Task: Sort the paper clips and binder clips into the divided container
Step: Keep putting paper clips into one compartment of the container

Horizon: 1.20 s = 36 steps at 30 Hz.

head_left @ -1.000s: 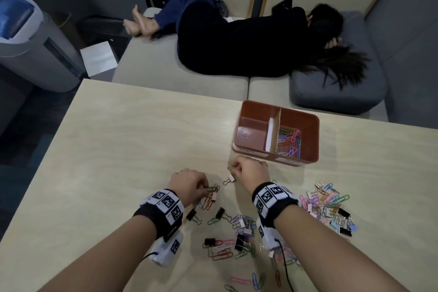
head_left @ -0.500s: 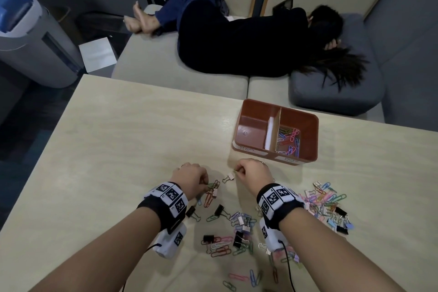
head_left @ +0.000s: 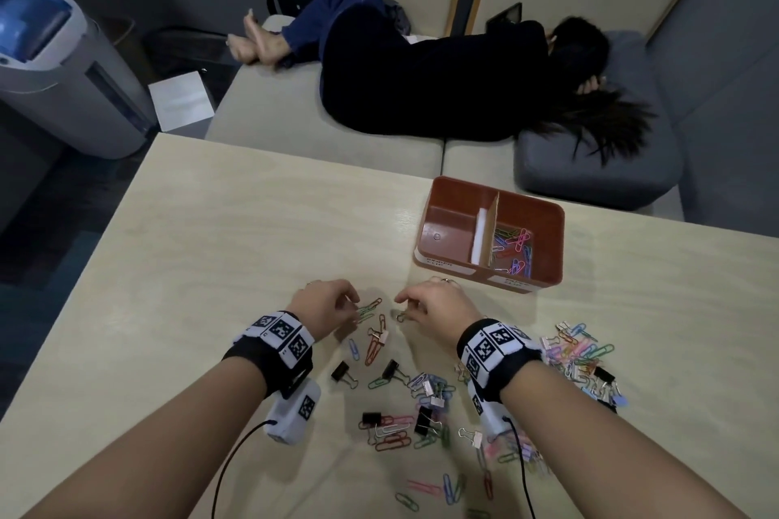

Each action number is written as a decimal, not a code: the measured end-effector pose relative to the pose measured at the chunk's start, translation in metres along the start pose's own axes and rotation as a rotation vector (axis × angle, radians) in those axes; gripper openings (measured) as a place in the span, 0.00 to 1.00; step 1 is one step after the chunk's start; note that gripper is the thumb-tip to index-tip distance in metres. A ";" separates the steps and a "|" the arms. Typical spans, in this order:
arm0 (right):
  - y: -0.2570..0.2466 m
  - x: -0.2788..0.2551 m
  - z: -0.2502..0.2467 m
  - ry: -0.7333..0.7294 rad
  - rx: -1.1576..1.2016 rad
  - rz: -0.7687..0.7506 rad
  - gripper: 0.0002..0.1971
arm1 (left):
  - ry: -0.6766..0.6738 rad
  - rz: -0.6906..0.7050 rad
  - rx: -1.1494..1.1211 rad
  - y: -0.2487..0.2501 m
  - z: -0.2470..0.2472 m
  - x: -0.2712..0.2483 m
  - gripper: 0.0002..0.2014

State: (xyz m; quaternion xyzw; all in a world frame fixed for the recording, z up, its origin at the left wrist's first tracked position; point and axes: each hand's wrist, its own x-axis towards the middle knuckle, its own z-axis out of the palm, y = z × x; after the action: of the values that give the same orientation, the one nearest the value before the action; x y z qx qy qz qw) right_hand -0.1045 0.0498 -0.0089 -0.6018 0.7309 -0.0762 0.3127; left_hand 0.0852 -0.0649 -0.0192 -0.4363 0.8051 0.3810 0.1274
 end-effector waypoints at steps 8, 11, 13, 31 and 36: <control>-0.027 0.020 0.008 -0.175 -0.260 -0.172 0.11 | -0.110 0.033 0.054 -0.017 0.009 -0.022 0.10; -0.027 0.022 0.010 -0.169 -0.302 -0.156 0.07 | -0.134 0.120 0.196 -0.012 0.018 -0.020 0.11; -0.025 0.021 0.009 -0.163 -0.312 -0.133 0.07 | -0.143 0.155 0.295 -0.006 0.018 -0.017 0.11; -0.004 -0.012 0.025 -0.064 -0.232 0.038 0.11 | -0.127 0.197 0.487 -0.002 0.014 -0.013 0.09; -0.002 -0.006 0.017 -0.027 -0.223 0.017 0.09 | -0.110 0.164 0.407 -0.001 0.012 -0.010 0.08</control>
State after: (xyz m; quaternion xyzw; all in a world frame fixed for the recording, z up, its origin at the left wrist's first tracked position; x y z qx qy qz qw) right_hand -0.0931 0.0590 -0.0191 -0.6275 0.7357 0.0163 0.2543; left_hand 0.0902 -0.0509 -0.0227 -0.3130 0.8901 0.2431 0.2253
